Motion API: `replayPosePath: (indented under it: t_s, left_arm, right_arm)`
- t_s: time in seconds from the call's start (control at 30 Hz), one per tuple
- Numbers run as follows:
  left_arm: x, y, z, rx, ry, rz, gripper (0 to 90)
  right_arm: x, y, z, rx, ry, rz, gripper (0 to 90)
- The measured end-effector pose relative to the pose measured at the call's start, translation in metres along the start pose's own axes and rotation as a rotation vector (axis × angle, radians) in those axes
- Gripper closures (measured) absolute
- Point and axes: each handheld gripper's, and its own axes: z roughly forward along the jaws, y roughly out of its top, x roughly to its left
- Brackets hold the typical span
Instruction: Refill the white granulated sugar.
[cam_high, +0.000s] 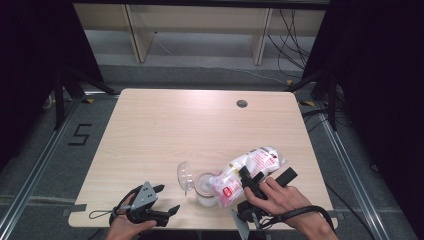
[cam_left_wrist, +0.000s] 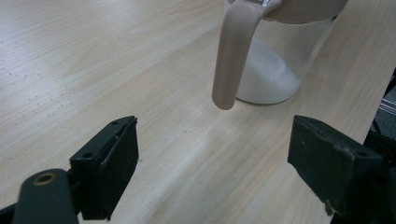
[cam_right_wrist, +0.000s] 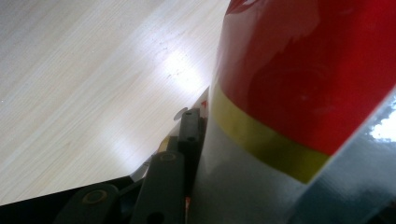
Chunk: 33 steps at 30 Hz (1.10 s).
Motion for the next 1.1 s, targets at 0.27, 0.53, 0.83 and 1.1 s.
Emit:
replayPosePath:
  t_s: [0.27,0.53,0.83,1.1]
  left_arm:
    - [-0.0004,-0.0001,0.0002,-0.005,-0.002,-0.003,15.9]
    - [0.0005,-0.0001,-0.0004,0.009,0.001,0.01,15.9]
    - [0.0004,0.0,-0.0003,0.007,0.002,0.009,15.9]
    - [-0.0015,-0.0001,0.001,-0.015,-0.01,-0.014,15.9]
  right_arm:
    - [-0.003,-0.0017,0.0,0.013,0.012,-0.028,74.4]
    - [-0.0034,-0.001,0.0013,0.006,0.01,-0.03,74.5]
    - [-0.004,-0.0002,0.0021,0.004,0.009,-0.039,74.6]
    - [-0.0049,-0.0005,0.0019,0.007,0.01,-0.044,74.8]
